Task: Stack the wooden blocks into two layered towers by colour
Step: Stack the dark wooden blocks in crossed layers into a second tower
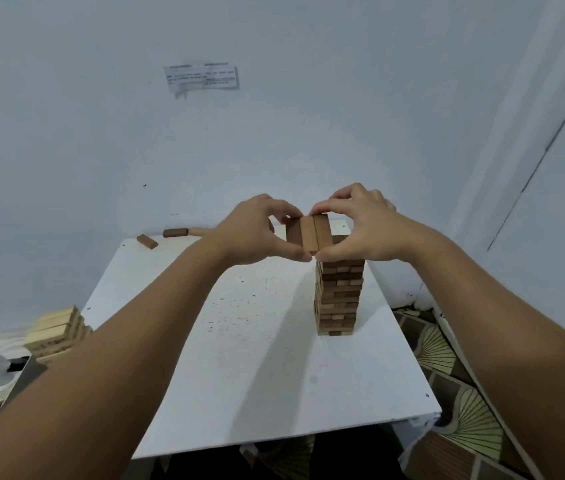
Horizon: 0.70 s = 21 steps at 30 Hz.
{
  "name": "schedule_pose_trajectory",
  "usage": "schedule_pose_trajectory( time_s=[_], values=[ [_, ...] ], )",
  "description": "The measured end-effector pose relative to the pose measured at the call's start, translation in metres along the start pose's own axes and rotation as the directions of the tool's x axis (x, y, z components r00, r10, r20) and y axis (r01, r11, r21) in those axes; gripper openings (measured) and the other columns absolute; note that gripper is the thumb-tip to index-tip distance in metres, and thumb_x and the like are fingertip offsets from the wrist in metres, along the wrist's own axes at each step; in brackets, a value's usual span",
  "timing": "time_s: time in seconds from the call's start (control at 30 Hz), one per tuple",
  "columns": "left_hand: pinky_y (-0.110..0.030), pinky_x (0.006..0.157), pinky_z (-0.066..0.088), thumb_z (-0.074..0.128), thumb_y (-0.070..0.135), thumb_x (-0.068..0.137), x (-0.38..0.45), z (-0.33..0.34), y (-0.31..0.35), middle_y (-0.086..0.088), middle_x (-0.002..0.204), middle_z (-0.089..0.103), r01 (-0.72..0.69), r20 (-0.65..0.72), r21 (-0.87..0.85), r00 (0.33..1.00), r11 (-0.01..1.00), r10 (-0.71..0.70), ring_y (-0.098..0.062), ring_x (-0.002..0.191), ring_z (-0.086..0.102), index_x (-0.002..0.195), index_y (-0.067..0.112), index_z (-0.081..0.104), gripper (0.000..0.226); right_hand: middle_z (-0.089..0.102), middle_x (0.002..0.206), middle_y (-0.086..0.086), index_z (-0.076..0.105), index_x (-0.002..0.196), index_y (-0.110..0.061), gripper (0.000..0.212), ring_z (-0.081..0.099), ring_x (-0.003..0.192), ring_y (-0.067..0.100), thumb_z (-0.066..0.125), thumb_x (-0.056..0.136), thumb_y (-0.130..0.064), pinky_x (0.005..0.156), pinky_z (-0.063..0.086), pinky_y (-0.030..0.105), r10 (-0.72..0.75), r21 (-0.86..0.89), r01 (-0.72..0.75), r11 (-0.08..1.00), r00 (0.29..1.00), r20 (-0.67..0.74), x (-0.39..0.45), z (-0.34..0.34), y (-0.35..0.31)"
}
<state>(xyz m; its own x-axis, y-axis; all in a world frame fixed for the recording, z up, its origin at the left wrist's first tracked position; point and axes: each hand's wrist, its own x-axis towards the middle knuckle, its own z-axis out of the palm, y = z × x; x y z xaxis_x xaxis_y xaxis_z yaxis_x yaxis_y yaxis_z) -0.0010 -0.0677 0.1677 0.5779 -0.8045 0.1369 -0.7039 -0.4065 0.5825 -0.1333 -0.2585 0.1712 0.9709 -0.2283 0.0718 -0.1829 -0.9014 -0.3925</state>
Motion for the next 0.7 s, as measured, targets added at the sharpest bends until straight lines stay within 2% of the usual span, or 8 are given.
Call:
schedule_pose_trajectory(
  time_s=[0.17, 0.33, 0.7],
  values=[
    [-0.026, 0.08, 0.046, 0.094, 0.051, 0.066, 0.022, 0.024, 0.013, 0.016, 0.115, 0.057, 0.02, 0.082, -0.034, 0.996, 0.999, -0.017, -0.005, 0.098, 0.057, 0.128, 0.038, 0.066, 0.069, 0.035, 0.147, -0.011, 0.051, 0.137, -0.056, 0.07, 0.026, 0.139, 0.021, 0.084, 0.076, -0.054, 0.116, 0.032, 0.052, 0.077, 0.125, -0.085, 0.989, 0.995, 0.069, -0.008, -0.003, 0.035],
    [-0.029, 0.085, 0.047, 0.093, 0.05, 0.067, 0.031, 0.039, 0.018, 0.013, 0.117, 0.059, 0.048, 0.126, -0.044, 0.991, 0.998, -0.042, -0.004, 0.1, 0.055, 0.127, 0.036, 0.066, 0.067, 0.036, 0.143, -0.013, 0.053, 0.135, -0.055, 0.067, 0.027, 0.139, 0.015, 0.086, 0.077, -0.048, 0.11, 0.035, 0.044, 0.091, 0.282, -0.129, 0.951, 0.985, 0.144, -0.01, 0.002, 0.057],
    [-0.029, 0.083, 0.046, 0.092, 0.049, 0.07, 0.042, 0.045, 0.021, 0.01, 0.12, 0.061, 0.091, 0.162, -0.063, 0.984, 0.994, -0.08, -0.005, 0.097, 0.055, 0.129, 0.033, 0.067, 0.066, 0.042, 0.14, -0.01, 0.055, 0.135, -0.047, 0.065, 0.037, 0.134, 0.016, 0.087, 0.08, -0.039, 0.096, 0.035, 0.036, 0.063, 0.426, -0.141, 0.894, 0.979, 0.193, 0.0, 0.007, 0.075]
  ],
)
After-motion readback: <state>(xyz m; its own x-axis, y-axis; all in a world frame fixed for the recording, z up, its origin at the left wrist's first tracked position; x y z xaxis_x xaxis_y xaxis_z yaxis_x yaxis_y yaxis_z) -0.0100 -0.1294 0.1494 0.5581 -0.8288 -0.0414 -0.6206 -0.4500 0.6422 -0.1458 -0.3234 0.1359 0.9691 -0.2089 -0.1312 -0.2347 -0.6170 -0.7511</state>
